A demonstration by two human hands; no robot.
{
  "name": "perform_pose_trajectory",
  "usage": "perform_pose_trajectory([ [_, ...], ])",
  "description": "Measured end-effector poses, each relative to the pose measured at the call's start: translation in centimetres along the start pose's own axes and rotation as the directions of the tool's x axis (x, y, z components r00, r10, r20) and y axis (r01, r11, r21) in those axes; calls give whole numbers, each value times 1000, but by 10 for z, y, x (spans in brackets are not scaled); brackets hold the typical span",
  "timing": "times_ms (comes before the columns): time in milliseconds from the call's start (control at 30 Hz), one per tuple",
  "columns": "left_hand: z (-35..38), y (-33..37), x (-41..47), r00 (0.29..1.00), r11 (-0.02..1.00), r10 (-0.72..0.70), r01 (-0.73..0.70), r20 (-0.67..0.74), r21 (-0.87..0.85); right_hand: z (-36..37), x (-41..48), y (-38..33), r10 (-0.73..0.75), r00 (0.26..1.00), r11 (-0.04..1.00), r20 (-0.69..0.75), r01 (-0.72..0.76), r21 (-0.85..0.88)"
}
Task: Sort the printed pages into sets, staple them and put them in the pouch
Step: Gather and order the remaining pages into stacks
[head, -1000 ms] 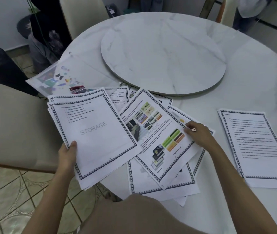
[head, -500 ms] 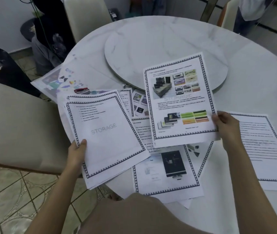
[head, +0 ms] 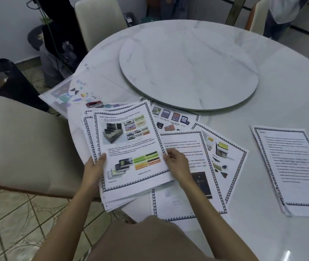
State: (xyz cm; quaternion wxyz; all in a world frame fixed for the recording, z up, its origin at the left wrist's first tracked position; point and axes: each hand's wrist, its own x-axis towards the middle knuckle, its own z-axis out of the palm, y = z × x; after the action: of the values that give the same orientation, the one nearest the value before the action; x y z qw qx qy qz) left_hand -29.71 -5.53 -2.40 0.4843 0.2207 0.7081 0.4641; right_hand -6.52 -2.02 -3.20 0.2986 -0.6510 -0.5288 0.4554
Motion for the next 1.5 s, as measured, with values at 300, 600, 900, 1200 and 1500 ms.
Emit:
perform_pose_trajectory([
  [300,2,-7,1,999,997,11,-8,-33,71,-72,-14,22,78,957,992,-280,-104,-78],
  [600,10,-9,-7,998,1000,6,-4,-63,24,-84,-35,54,64,920,836,-387,-261,-483],
  [900,13,-7,-12,996,999,19,-16,-90,28,-83,-26,52,141,909,912,-393,-273,-305],
  [1200,12,-8,-14,996,999,5,-2,-92,37,-126,-22,38,86,947,987,-308,-123,-102],
  [1500,3,-6,-16,998,998,-36,38,-42,56,-198,7,13,84,917,992,-390,-40,120],
])
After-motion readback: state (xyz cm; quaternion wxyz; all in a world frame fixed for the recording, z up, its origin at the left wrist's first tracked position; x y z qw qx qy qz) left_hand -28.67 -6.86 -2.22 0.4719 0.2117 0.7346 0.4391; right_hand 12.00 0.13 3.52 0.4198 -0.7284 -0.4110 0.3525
